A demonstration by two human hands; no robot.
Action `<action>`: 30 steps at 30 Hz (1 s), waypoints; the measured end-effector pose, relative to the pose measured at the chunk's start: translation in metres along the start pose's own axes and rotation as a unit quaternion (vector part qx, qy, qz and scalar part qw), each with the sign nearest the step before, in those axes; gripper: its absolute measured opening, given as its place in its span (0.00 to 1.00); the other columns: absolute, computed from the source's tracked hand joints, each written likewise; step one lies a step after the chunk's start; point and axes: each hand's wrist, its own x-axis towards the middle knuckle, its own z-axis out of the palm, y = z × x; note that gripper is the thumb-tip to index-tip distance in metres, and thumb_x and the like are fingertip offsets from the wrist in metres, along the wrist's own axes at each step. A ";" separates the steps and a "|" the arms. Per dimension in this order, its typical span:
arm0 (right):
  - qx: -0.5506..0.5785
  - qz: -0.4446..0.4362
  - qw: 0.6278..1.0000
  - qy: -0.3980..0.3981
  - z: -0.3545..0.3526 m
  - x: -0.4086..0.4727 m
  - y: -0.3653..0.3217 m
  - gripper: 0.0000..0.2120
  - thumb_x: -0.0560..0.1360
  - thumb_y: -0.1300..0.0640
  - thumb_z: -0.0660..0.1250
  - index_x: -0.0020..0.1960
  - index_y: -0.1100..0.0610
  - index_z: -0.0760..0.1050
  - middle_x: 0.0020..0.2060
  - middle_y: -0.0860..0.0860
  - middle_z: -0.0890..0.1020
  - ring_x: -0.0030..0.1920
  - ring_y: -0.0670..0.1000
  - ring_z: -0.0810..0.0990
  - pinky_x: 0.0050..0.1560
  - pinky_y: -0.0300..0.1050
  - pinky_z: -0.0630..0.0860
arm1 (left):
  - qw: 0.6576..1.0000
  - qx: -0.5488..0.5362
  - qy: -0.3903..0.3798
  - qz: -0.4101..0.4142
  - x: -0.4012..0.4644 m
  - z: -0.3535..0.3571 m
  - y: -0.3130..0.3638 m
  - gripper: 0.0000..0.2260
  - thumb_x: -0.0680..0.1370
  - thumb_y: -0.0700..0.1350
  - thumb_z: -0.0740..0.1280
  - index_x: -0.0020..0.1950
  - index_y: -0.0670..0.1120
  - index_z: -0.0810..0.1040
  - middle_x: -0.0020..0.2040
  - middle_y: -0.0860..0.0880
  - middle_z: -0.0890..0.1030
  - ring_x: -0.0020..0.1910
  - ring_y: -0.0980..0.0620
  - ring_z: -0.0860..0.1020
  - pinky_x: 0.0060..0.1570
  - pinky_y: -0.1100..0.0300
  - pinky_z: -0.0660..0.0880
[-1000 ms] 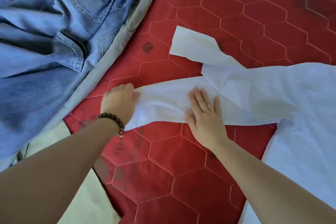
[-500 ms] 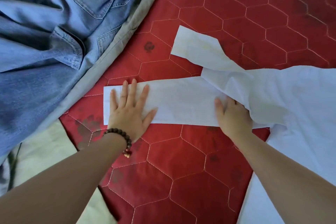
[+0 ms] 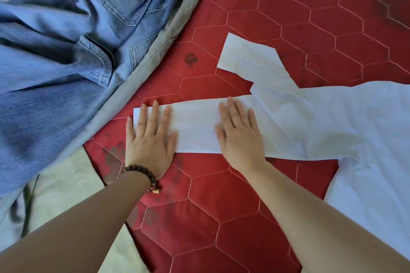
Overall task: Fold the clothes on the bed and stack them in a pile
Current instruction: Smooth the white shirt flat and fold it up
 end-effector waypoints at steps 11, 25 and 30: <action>-0.055 0.111 0.992 0.028 -0.047 0.076 0.075 0.21 0.82 0.61 0.53 0.75 0.58 0.61 0.73 0.55 0.67 0.73 0.55 0.64 0.73 0.54 0.58 | 1.000 -0.009 0.020 0.005 0.000 0.005 0.000 0.28 0.81 0.60 0.40 0.80 0.52 0.50 0.80 0.49 0.51 0.79 0.46 0.45 0.75 0.40 0.47; 0.144 -0.139 0.967 0.159 -0.001 -0.014 -0.059 0.12 0.75 0.63 0.70 0.58 0.61 0.81 0.57 0.56 0.83 0.60 0.56 0.80 0.63 0.58 0.74 | 0.972 -0.217 0.090 -0.011 -0.009 -0.018 -0.010 0.31 0.75 0.34 0.66 0.77 0.47 0.62 0.78 0.36 0.52 0.77 0.37 0.51 0.73 0.36 0.54; 0.169 -0.184 0.958 0.139 0.002 -0.022 -0.053 0.12 0.76 0.61 0.68 0.59 0.58 0.81 0.61 0.57 0.80 0.65 0.57 0.77 0.65 0.60 0.72 | 0.987 -0.121 0.097 0.049 -0.020 -0.023 -0.023 0.22 0.73 0.32 0.69 0.67 0.41 0.76 0.73 0.36 0.65 0.74 0.35 0.61 0.71 0.34 0.57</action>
